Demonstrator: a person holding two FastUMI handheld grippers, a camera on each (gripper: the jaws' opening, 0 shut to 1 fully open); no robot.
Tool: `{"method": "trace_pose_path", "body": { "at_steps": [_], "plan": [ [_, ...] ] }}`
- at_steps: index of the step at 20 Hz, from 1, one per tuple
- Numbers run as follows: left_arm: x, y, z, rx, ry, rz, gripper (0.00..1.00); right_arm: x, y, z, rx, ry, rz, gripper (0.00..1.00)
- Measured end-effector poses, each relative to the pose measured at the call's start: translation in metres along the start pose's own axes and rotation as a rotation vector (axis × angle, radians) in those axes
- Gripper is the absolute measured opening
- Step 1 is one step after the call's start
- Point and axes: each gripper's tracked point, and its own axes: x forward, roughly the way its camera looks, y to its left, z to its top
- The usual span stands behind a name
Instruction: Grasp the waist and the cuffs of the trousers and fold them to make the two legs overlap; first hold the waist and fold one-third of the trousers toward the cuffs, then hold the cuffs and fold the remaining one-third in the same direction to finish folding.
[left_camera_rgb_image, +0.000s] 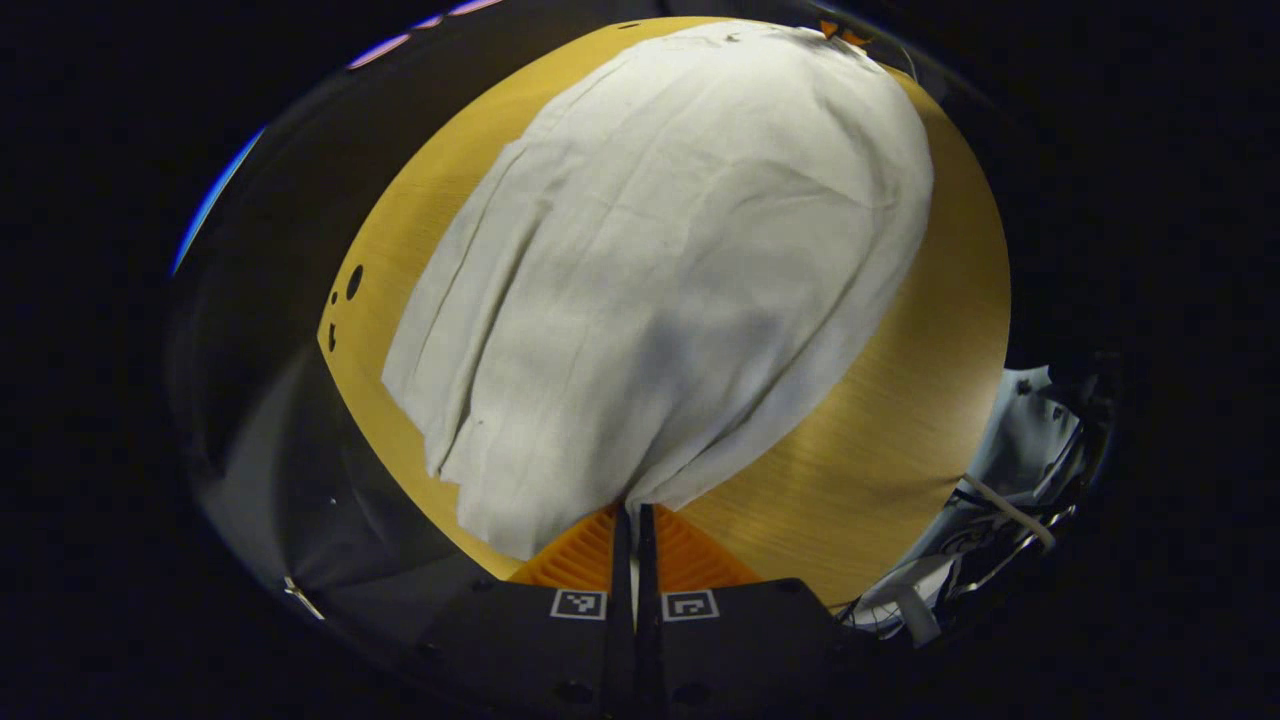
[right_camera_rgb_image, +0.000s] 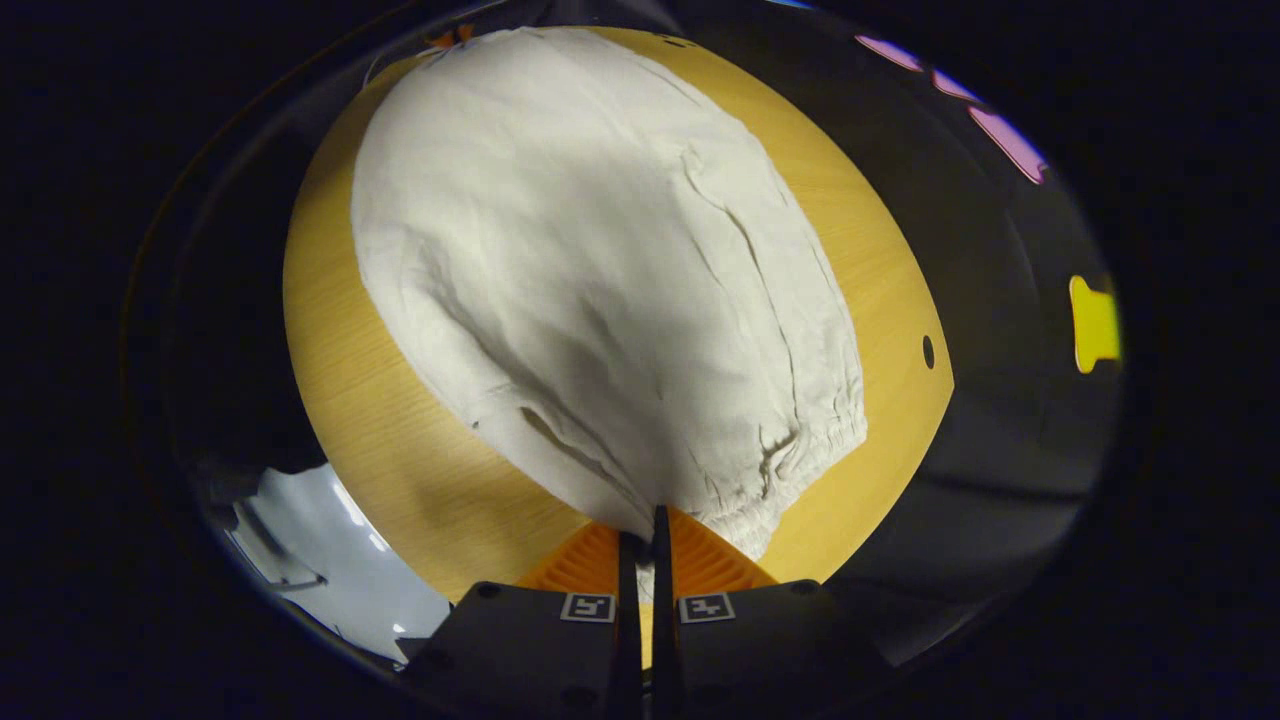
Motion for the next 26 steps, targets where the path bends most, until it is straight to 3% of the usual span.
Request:
{"method": "trace_pose_path", "body": {
  "at_steps": [6, 13, 16, 20, 26],
  "plan": [
    [-0.021, 0.038, 0.021, -0.326, -0.097, 0.012, 0.06, -0.034, -0.042, 0.035, 0.241, -0.086, -0.07, 0.08],
    [-0.032, 0.105, 0.064, -0.434, -0.185, 0.061, 0.06, -0.044, -0.111, 0.049, 0.456, -0.097, -0.117, 0.08],
    [-0.025, 0.125, 0.083, -0.478, -0.18, 0.054, 0.05, -0.025, -0.128, 0.051, 0.528, -0.074, -0.079, 0.08],
    [0.014, 0.138, 0.101, -0.465, -0.104, 0.036, 0.06, 0.019, -0.141, 0.053, 0.547, -0.008, -0.021, 0.08],
    [0.052, 0.131, 0.087, -0.513, 0.029, -0.025, 0.05, 0.06, -0.147, 0.05, 0.646, 0.025, 0.118, 0.08]
  ]
}}
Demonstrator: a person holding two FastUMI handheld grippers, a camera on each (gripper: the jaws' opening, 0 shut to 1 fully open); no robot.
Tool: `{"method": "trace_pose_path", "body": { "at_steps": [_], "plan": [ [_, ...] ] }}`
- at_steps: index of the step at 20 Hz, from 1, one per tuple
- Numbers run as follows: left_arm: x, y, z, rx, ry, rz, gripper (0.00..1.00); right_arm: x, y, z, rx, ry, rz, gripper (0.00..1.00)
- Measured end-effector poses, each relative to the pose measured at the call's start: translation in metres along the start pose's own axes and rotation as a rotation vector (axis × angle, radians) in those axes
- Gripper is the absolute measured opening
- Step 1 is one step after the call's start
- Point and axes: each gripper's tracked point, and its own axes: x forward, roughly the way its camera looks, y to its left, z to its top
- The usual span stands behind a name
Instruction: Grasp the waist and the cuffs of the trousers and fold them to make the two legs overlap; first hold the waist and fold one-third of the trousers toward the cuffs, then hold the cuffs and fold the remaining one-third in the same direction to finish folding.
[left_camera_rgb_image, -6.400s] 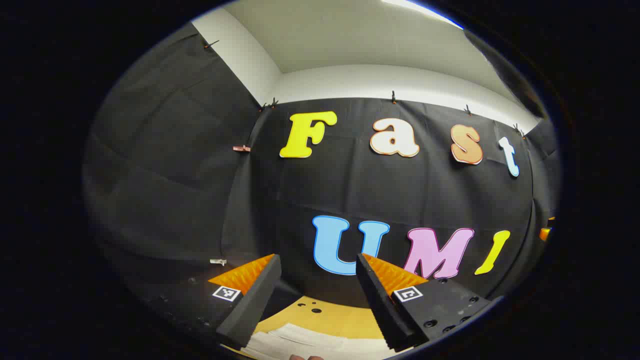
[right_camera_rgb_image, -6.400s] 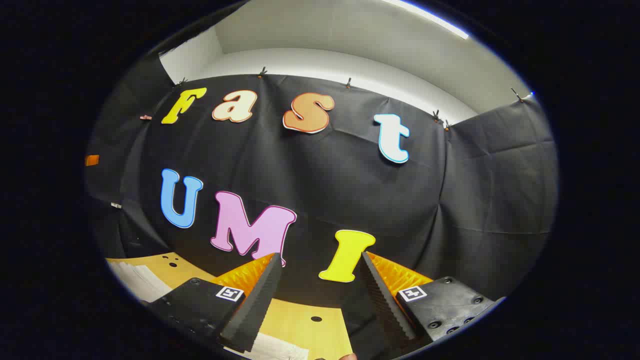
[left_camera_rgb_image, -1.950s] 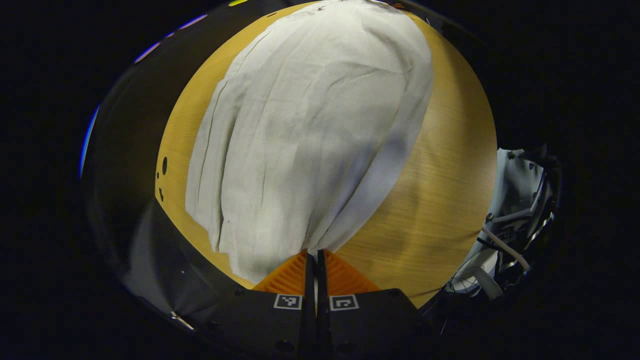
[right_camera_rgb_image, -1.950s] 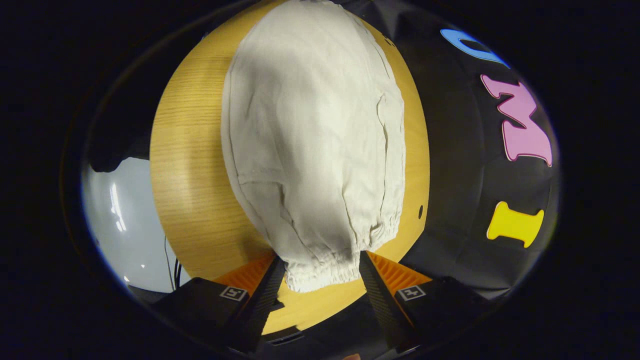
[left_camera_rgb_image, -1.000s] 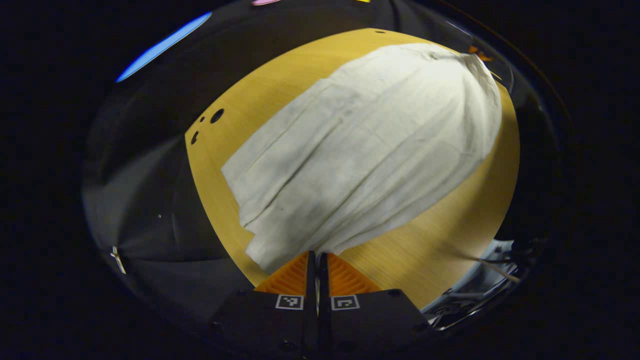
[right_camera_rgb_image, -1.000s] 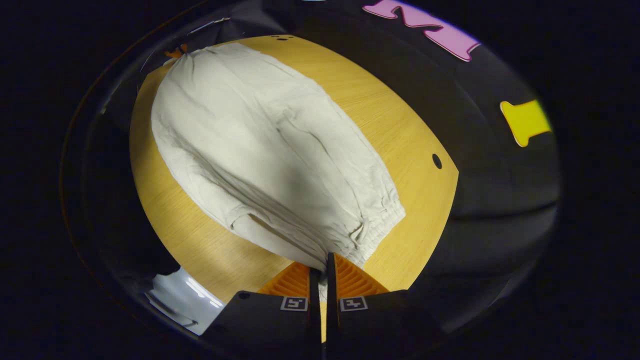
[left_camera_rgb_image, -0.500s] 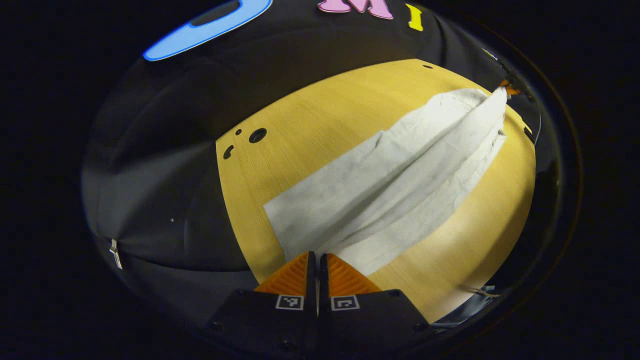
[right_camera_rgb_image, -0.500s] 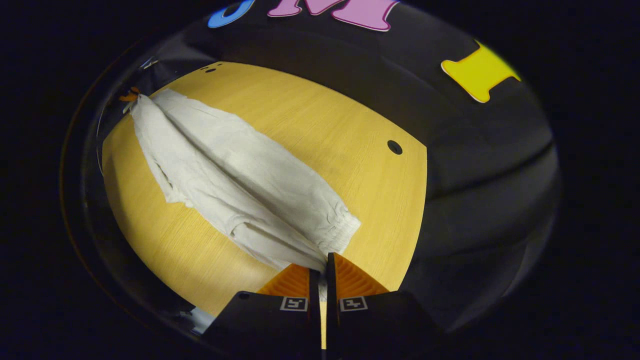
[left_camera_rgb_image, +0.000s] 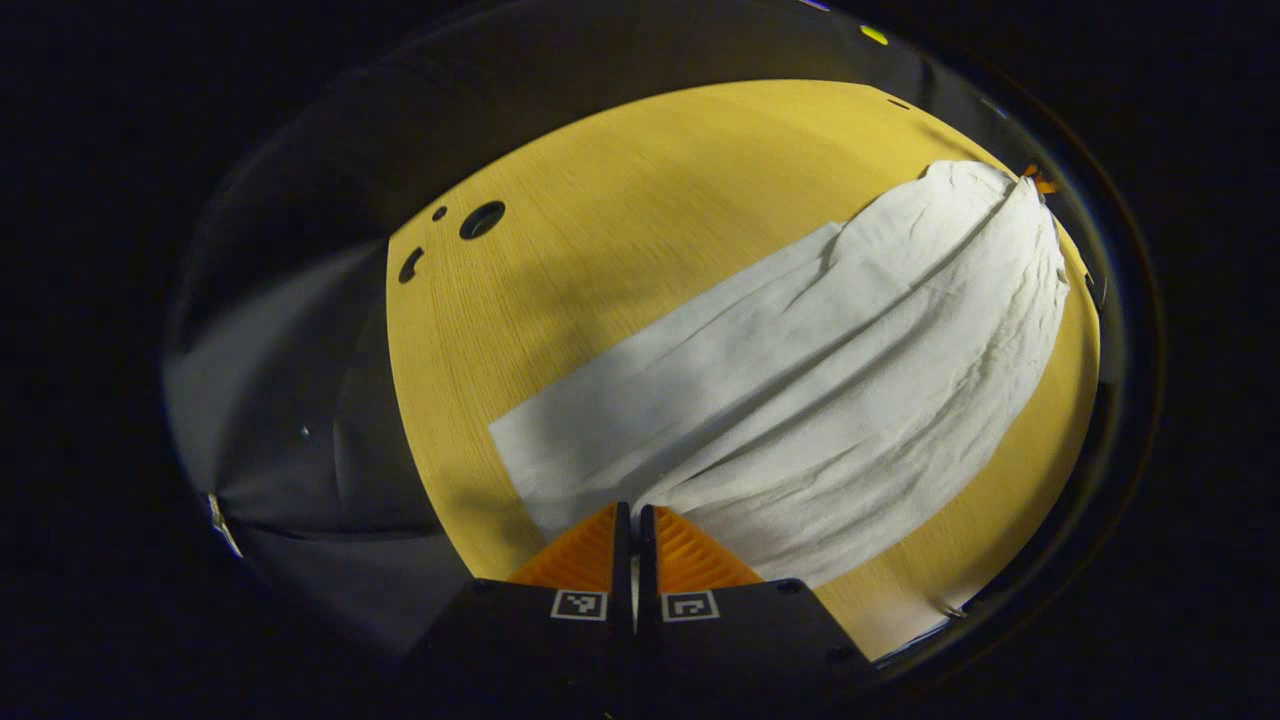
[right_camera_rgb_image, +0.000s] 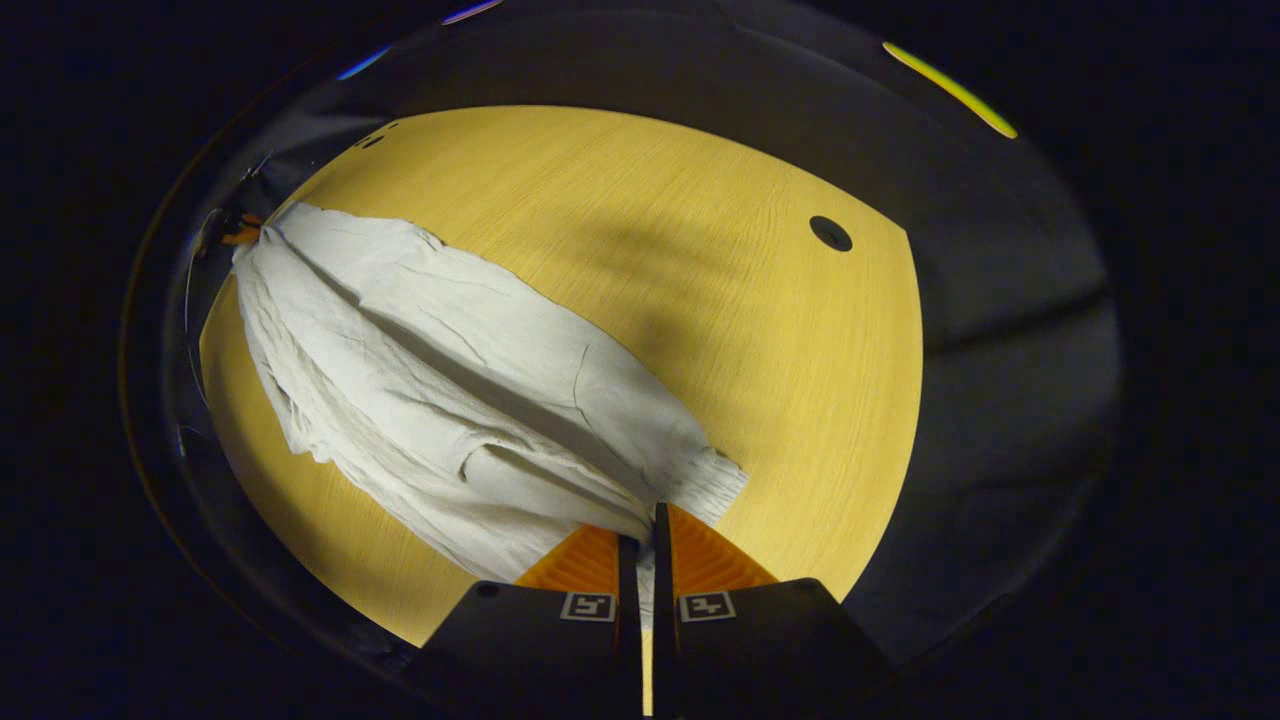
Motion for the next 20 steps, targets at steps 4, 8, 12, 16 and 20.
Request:
{"method": "trace_pose_path", "body": {
  "at_steps": [4, 8, 12, 16, 20],
  "plan": [
    [0.008, 0.002, -0.001, -0.021, 0.062, -0.014, 0.05, 0.015, -0.004, 0.002, 0.2, 0.014, 0.114, 0.08],
    [0.006, 0.011, -0.003, -0.005, 0.095, 0.019, 0.11, 0.015, -0.015, 0.006, 0.348, 0.003, 0.166, 0.28],
    [-0.005, 0.008, -0.001, -0.037, 0.013, 0.004, 0.65, -0.005, -0.022, 0.019, 0.376, -0.141, 0.17, 0.36],
    [-0.022, -0.001, -0.012, -0.092, -0.029, -0.02, 0.94, -0.037, -0.037, 0.035, 0.635, -0.314, 0.176, 0.75],
    [-0.04, -0.012, -0.03, -0.175, -0.092, -0.008, 0.96, -0.048, -0.05, -0.013, 0.873, -0.362, 0.036, 0.76]
  ]
}}
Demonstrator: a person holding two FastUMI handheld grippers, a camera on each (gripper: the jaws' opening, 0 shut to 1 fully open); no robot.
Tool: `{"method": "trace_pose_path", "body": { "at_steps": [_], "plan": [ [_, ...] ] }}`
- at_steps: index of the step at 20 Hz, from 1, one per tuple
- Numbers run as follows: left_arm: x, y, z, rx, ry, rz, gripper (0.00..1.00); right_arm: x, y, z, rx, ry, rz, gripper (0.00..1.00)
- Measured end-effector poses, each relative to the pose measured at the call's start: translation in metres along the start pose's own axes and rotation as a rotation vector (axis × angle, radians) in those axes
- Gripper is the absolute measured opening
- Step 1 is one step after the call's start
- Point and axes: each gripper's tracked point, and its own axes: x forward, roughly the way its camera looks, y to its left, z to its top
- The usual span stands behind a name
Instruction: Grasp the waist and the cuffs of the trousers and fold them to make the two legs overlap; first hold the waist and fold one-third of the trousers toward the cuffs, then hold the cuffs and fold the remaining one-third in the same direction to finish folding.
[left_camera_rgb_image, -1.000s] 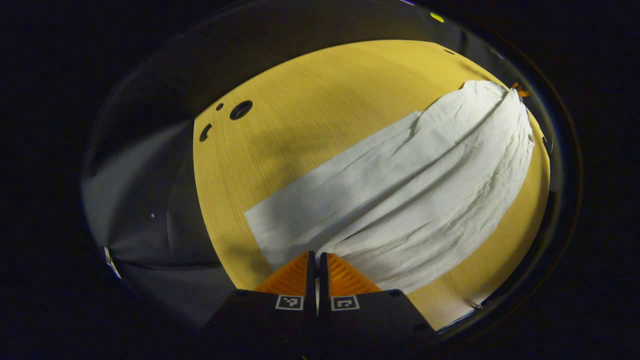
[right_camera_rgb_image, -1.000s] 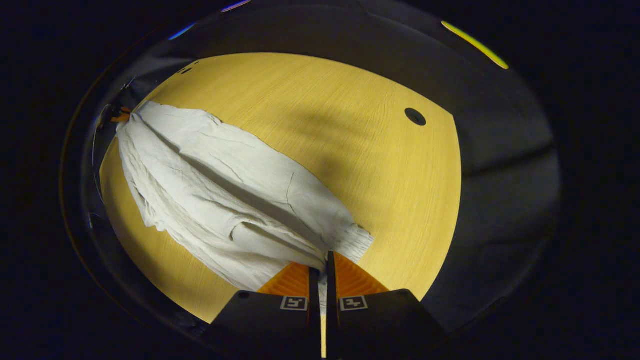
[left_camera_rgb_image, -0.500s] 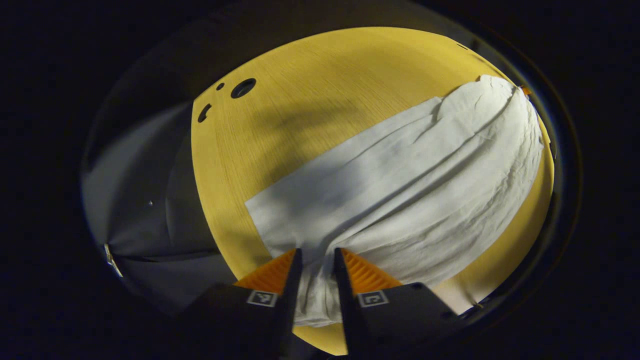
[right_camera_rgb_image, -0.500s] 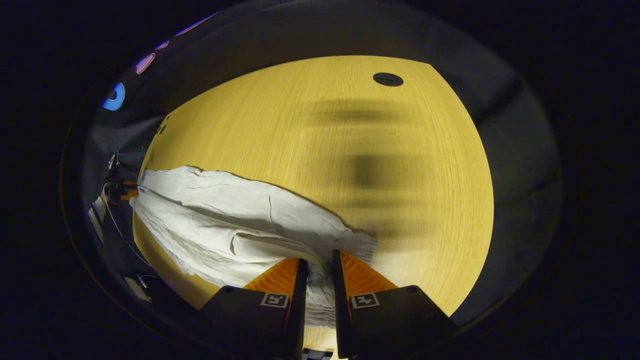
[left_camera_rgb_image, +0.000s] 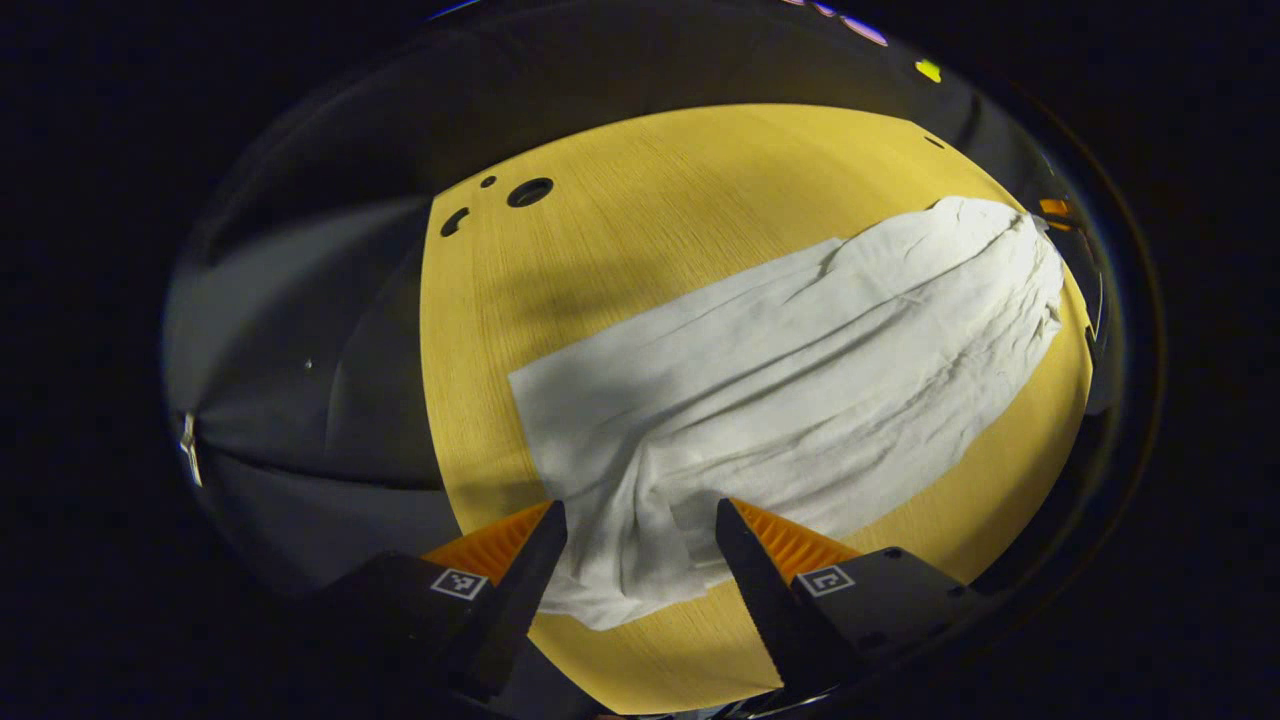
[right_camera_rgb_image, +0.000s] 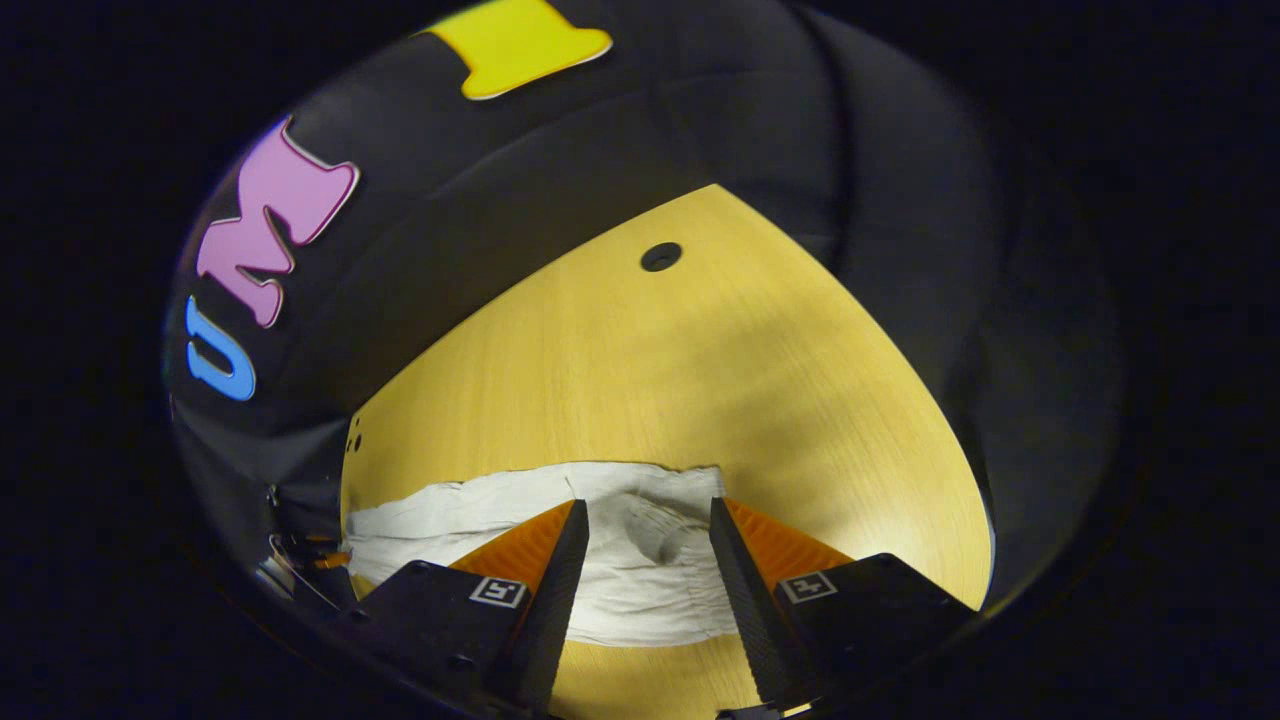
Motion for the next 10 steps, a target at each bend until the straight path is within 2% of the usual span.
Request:
{"method": "trace_pose_path", "body": {
  "at_steps": [2, 4, 10],
  "plan": [
    [-0.015, -0.007, -0.008, -0.042, -0.067, 0.002, 0.97, -0.013, -0.017, -0.022, 0.088, -0.019, -0.057, 0.76],
    [-0.03, -0.02, -0.013, -0.106, -0.148, -0.014, 0.98, -0.027, -0.025, -0.04, 0.189, -0.051, -0.081, 0.76],
    [-0.065, -0.032, -0.013, -0.275, -0.339, 0.034, 0.98, -0.014, -0.021, -0.079, 0.431, -0.103, -0.078, 0.76]
  ]
}}
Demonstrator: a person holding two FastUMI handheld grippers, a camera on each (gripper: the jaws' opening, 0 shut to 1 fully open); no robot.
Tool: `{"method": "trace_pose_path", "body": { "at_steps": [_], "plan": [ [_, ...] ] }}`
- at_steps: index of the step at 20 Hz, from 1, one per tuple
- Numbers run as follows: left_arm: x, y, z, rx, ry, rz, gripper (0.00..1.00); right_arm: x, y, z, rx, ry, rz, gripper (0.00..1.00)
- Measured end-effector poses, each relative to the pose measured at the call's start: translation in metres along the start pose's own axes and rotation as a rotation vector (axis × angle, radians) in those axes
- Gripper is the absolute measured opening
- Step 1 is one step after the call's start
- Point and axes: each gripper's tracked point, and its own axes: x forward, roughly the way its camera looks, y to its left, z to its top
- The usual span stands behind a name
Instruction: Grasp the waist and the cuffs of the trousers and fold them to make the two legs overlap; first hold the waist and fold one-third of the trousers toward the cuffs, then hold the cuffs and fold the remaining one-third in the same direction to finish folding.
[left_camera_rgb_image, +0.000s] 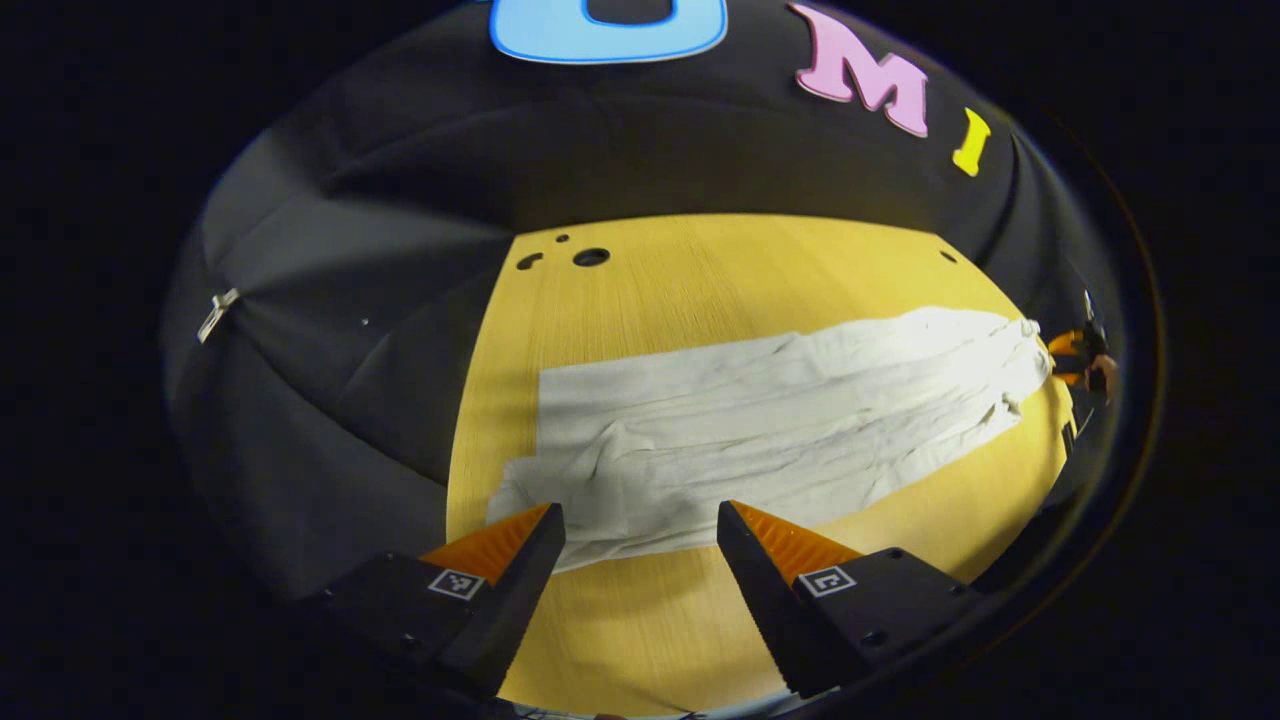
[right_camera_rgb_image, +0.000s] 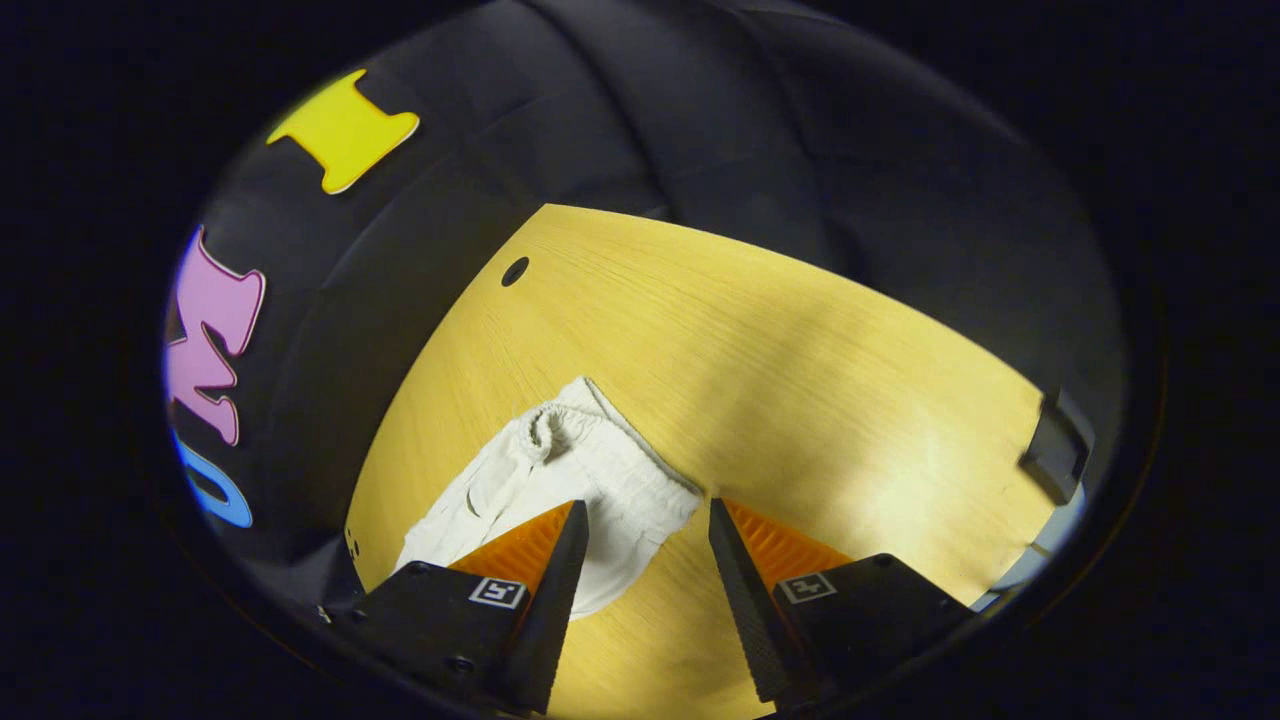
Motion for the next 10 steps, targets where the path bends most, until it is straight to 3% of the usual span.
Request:
{"method": "trace_pose_path", "body": {
  "at_steps": [5, 9, 10],
  "plan": [
    [-0.021, -0.017, 0.007, -0.138, -0.093, 0.031, 0.98, 0.016, 0.006, -0.001, 0.089, -0.07, 0.0, 0.76],
    [-0.024, -0.043, -0.001, -0.263, -0.099, 0.01, 0.97, 0.019, -0.004, 0.0, 0.084, -0.088, -0.089, 0.76],
    [-0.024, -0.048, -0.004, -0.298, -0.092, 0.003, 0.97, 0.02, -0.004, 0.0, 0.072, -0.091, -0.107, 0.68]
  ]
}}
